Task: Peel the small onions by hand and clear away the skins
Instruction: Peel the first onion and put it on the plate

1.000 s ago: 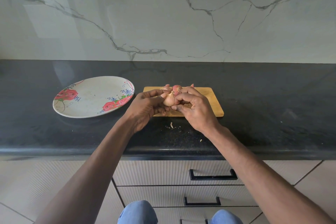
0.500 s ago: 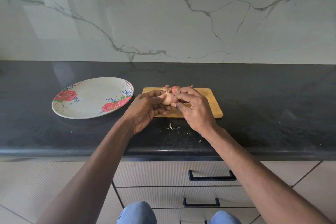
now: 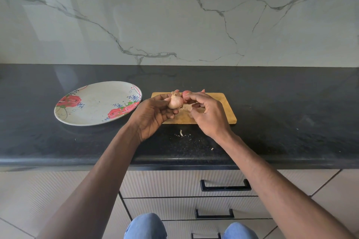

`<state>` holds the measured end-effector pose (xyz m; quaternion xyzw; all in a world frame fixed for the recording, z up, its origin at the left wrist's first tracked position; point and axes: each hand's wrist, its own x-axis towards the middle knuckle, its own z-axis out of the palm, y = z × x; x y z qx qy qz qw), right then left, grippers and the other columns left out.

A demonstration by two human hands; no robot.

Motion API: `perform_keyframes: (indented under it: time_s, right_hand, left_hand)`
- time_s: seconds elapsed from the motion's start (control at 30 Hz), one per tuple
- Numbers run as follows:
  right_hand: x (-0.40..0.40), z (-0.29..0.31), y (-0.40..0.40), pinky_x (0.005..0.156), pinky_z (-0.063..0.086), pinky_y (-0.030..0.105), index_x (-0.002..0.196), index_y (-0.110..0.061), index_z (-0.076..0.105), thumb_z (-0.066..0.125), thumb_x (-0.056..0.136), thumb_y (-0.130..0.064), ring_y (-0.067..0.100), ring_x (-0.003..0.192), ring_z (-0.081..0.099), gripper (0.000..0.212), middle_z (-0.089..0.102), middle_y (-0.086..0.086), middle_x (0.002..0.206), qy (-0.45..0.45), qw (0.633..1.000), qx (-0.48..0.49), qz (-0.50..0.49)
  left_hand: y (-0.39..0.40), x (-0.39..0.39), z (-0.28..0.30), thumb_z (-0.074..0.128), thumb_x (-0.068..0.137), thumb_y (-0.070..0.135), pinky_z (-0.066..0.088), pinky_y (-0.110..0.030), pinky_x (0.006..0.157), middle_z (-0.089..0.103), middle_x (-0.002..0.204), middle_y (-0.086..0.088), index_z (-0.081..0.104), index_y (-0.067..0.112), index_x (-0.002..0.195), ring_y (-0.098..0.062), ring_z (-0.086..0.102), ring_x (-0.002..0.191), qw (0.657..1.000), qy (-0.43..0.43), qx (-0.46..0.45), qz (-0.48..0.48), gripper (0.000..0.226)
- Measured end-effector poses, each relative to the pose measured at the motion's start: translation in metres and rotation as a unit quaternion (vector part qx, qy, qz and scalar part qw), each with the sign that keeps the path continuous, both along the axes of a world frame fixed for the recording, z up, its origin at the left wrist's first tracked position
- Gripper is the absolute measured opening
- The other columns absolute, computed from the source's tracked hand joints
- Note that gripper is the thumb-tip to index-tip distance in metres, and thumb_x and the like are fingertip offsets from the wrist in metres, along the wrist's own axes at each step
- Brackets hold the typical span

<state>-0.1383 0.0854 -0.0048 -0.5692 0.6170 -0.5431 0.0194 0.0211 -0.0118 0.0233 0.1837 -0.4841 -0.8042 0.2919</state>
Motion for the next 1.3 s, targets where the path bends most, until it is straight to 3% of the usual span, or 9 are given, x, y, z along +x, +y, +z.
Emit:
perform_keyframes:
  time_s: [0.1,0.2,0.4,0.53,0.67,0.83,0.93,1.07,1.3]
  right_hand:
    - [0.001,0.005,0.002,0.078,0.063,0.039,0.112,-0.007,0.076,0.078,0.087,-0.014,0.013,0.083,0.074,0.026,0.077,0.004,0.099,-0.097,0.995,0.017,0.017]
    - [0.005,0.01,0.004,0.065,0.062,0.03,0.108,-0.002,0.076,0.078,0.087,-0.012,0.02,0.066,0.075,0.024,0.077,0.009,0.083,-0.163,0.985,0.04,0.025]
    - [0.011,0.014,0.005,0.078,0.063,0.045,0.083,-0.006,0.08,0.08,0.081,-0.003,0.027,0.07,0.076,0.004,0.077,0.011,0.082,-0.264,0.962,0.065,0.005]
    - [0.018,0.013,0.011,0.077,0.063,0.042,0.081,-0.004,0.079,0.079,0.08,-0.001,0.025,0.068,0.075,0.003,0.076,0.011,0.075,-0.271,0.961,0.05,0.013]
    - [0.026,0.015,0.017,0.071,0.064,0.035,0.079,-0.007,0.078,0.079,0.08,-0.001,0.027,0.069,0.075,0.007,0.076,0.01,0.074,-0.284,0.958,0.041,0.018]
    - [0.031,0.013,0.028,0.073,0.063,0.035,0.083,-0.004,0.077,0.07,0.088,0.001,0.026,0.075,0.076,0.01,0.077,0.012,0.082,-0.336,0.941,0.02,0.017]
    - [0.033,0.013,0.033,0.073,0.061,0.028,0.089,-0.002,0.077,0.077,0.084,-0.001,0.023,0.08,0.076,0.005,0.077,0.011,0.085,-0.351,0.935,0.021,0.039]
    - [0.038,0.01,0.033,0.07,0.06,0.024,0.08,-0.011,0.076,0.077,0.082,0.003,0.021,0.073,0.076,0.014,0.076,0.001,0.074,-0.325,0.945,0.021,0.023]
    - [0.037,0.009,0.033,0.064,0.058,0.023,0.074,-0.009,0.073,0.071,0.088,0.003,0.017,0.062,0.073,0.019,0.073,0.003,0.068,-0.294,0.955,0.047,0.006]
  left_hand:
    - [-0.001,-0.001,-0.003,0.045,0.1,-0.002,0.057,-0.023,0.059,0.069,0.093,-0.02,0.061,-0.002,0.114,-0.023,0.066,0.071,1.0,-0.014,-0.011,0.006,0.022]
    - [0.001,-0.002,-0.005,0.053,0.096,-0.002,0.058,-0.024,0.061,0.071,0.096,-0.02,0.065,-0.001,0.114,-0.024,0.068,0.073,0.999,-0.018,-0.031,0.006,0.022]
    - [0.008,-0.006,-0.011,0.066,0.081,0.004,0.061,-0.027,0.07,0.068,0.118,-0.028,0.065,-0.006,0.121,-0.037,0.068,0.09,0.997,-0.022,-0.069,0.023,0.041]
    - [0.011,-0.005,-0.016,0.061,0.09,-0.002,0.06,-0.035,0.085,0.069,0.119,-0.026,0.068,-0.002,0.117,-0.043,0.063,0.101,0.995,-0.035,-0.082,0.039,0.028]
    - [0.017,0.001,-0.014,0.059,0.093,-0.001,0.061,-0.027,0.068,0.073,0.101,-0.02,0.069,0.0,0.11,-0.026,0.069,0.077,0.995,-0.047,-0.076,0.046,0.019]
    - [0.027,0.005,-0.015,0.058,0.095,-0.001,0.059,-0.025,0.062,0.07,0.093,-0.02,0.061,-0.003,0.106,-0.023,0.069,0.066,0.996,-0.035,-0.06,0.054,0.012]
    - [0.031,0.008,-0.015,0.056,0.097,-0.002,0.059,-0.025,0.064,0.07,0.088,-0.019,0.059,-0.003,0.108,-0.022,0.069,0.065,0.996,-0.027,-0.06,0.056,0.012]
    - [0.034,0.01,-0.017,0.06,0.093,-0.003,0.059,-0.025,0.068,0.071,0.09,-0.017,0.061,-0.003,0.111,-0.021,0.069,0.071,0.996,-0.029,-0.072,0.054,0.017]
    - [0.034,0.012,-0.017,0.062,0.093,-0.001,0.057,-0.023,0.062,0.071,0.092,-0.018,0.062,-0.002,0.108,-0.019,0.067,0.07,0.993,-0.052,-0.08,0.063,0.015]
